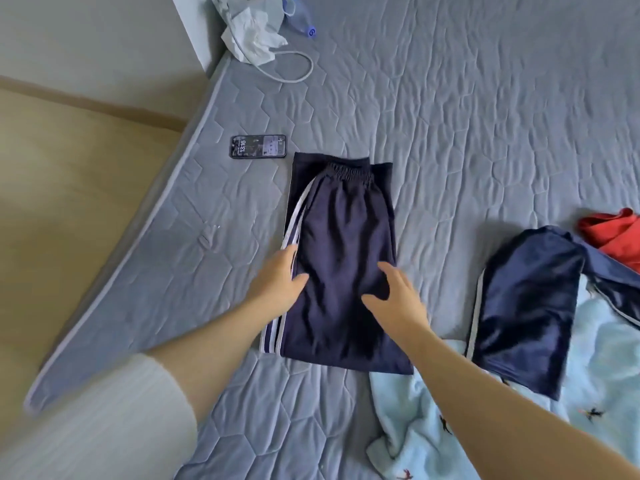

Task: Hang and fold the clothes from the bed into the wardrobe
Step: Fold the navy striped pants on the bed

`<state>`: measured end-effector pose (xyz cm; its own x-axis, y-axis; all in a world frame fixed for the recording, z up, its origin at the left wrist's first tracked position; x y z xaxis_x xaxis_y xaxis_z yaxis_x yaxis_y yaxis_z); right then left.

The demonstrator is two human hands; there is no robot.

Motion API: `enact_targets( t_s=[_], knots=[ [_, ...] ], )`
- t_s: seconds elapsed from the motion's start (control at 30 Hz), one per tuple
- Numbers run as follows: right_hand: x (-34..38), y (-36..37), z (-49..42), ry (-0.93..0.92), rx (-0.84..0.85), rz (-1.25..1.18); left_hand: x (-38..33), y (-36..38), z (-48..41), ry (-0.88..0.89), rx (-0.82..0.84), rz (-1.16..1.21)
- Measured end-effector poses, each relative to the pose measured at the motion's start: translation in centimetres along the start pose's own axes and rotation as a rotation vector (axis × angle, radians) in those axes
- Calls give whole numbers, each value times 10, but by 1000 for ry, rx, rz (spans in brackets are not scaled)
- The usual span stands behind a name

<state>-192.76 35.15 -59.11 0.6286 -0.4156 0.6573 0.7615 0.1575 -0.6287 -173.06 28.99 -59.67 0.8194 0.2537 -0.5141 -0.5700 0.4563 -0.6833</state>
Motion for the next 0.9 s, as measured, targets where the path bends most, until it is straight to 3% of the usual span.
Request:
enact_targets(
  t_s=[0.17, 0.27, 0.33, 0.4, 0.47, 0.53, 0.67, 0.9],
  knots=[
    [-67, 93, 17, -52, 329, 356, 54, 94, 24, 232, 188, -523],
    [-99, 129, 24, -94, 434, 553, 93, 143, 28, 231, 316, -752],
    [-111, 139, 20, -162, 402, 677, 101, 156, 26, 260, 265, -847],
    [-114, 137, 12, -239, 293, 732, 89, 157, 25, 402, 88, -834],
    [-115, 131, 4, -246, 217, 700, 82, 156, 25, 469, -55, -878],
    [-114, 128, 4, -191, 211, 596, 84, 150, 27, 399, -45, -976],
    [-103, 126, 20, -182, 248, 519, 95, 143, 29, 248, 138, -935],
    [-113, 171, 125, 6, 542, 387, 144, 145, 124, 154, 404, -972]
  ],
)
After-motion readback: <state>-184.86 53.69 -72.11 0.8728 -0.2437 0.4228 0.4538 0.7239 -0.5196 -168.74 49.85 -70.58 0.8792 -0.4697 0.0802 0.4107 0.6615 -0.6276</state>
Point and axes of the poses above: each hand's wrist, its own z-axis away from the middle knuckle, its own y-axis out of the palm, x = y × z, the point moved 8 cm from there along -z, towards the middle knuckle, and after that the axes turned 5 degrees about -y, right-handed, at the moved point
